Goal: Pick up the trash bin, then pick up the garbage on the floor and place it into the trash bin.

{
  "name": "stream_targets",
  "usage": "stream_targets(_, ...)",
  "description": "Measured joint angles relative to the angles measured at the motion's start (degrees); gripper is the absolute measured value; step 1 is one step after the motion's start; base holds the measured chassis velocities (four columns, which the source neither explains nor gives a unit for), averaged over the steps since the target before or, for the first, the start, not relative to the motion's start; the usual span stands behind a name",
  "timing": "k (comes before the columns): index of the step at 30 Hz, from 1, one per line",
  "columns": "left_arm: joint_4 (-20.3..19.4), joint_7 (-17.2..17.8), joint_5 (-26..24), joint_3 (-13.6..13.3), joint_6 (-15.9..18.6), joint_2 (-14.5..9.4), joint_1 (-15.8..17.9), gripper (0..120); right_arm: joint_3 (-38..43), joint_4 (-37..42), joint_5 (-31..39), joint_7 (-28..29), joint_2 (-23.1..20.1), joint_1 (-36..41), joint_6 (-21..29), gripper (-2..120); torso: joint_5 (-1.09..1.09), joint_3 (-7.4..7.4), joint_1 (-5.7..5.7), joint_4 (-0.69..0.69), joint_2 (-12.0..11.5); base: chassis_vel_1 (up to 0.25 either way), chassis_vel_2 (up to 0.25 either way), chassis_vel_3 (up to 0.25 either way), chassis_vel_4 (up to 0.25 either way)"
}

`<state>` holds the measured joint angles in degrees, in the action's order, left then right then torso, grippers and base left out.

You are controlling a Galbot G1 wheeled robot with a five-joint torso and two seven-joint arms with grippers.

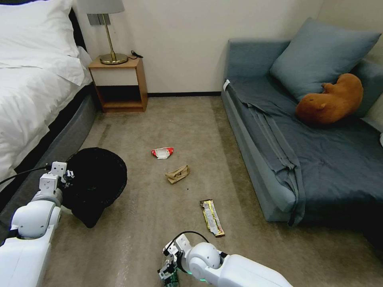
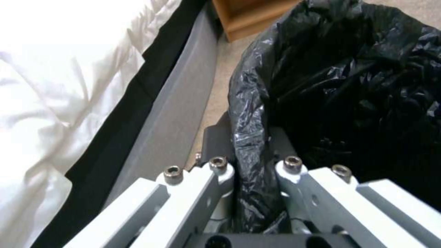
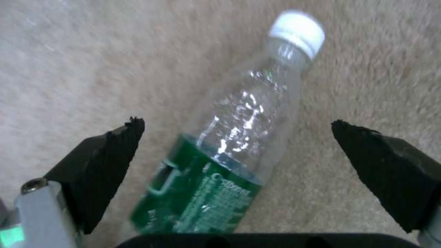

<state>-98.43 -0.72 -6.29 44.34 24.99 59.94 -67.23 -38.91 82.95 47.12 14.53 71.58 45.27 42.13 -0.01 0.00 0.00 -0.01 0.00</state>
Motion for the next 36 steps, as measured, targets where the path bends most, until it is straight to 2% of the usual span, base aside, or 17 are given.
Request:
stream_targets(3,-0.3,0.0,0.0,0.1,0.0,0.0,-0.1,5,-0.3,-1.1,-0.7,0.1,0.5,0.0,0.0,98,0.01,0.0,0.0,0.0,0.0,0.0,0.0,0.0,0.0)
stream_targets(4,-0.7,0.0,-0.2,0.4,0.0,0.0,-0.5,5,-0.5,-2.9,-2.0,0.3,1.5,-0.2,0.0,88,0.0,0.0,0.0,0.01,0.0,0.0,0.0,0.0,0.0)
stream_targets(5,-0.7,0.0,-0.2,0.4,0.0,0.0,-0.5,5,-0.5,-2.9,-2.0,0.3,1.5,-0.2,0.0,88,0.0,0.0,0.0,0.01,0.0,0.0,0.0,0.0,0.0)
stream_targets(10,-1.1,0.0,-1.0,1.4,-0.1,-0.5,-1.1,5,-0.5,-4.2,-2.5,0.0,1.9,-0.1,0.0,67,0.01,0.0,0.0,0.01,0.0,0.0,0.0,0.0,0.0)
stream_targets(11,-1.1,0.0,-1.0,1.4,-0.1,-0.5,-1.1,5,-0.5,-4.2,-2.5,0.0,1.9,-0.1,0.0,67,0.01,0.0,0.0,0.01,0.0,0.0,0.0,0.0,0.0)
stream_targets(13,-1.2,-0.1,-1.1,1.6,-0.2,-0.5,-1.2,5,-0.3,-3.9,-2.4,-0.1,1.4,-0.1,0.0,54,0.0,0.0,0.0,0.01,0.0,0.0,0.0,0.0,0.0)
stream_targets(14,-1.2,-0.1,-1.1,1.6,-0.2,-0.5,-1.2,5,-0.3,-3.9,-2.4,-0.1,1.4,-0.1,0.0,54,0.0,0.0,0.0,0.01,0.0,0.0,0.0,0.0,0.0)
stream_targets(15,-1.2,-0.1,-1.1,1.6,-0.2,-0.5,-1.2,5,0.0,-3.5,-2.3,-0.1,1.1,-0.2,0.0,46,0.0,0.0,0.0,0.01,0.0,0.0,0.0,0.0,0.0)
stream_targets(19,-1.3,-0.1,-1.1,1.5,-0.2,-0.4,-1.2,5,0.6,-3.0,-2.3,0.0,0.8,-0.5,0.0,38,0.01,0.0,0.0,0.01,0.0,0.0,0.0,0.0,0.0)
stream_targets(21,-1.4,-0.1,-1.1,1.2,-0.2,-0.3,-1.1,5,2.7,-2.3,-3.5,-0.4,0.4,-2.3,0.0,29,0.01,0.0,0.0,0.0,0.0,0.0,0.0,0.0,0.0)
stream_targets(28,-1.8,-0.1,-1.1,0.9,-0.2,-0.3,-1.2,5,5.7,-1.2,-4.5,-1.0,-1.0,-8.6,0.0,18,0.02,0.0,0.0,0.01,0.0,0.0,0.0,0.0,0.0)
stream_targets(36,-4.0,-0.2,-1.1,0.5,-0.2,0.1,-2.0,5,7.5,2.1,-3.8,-2.3,-4.6,-17.1,0.0,18,0.02,0.0,0.0,0.0,0.0,0.0,0.0,0.0,0.0)
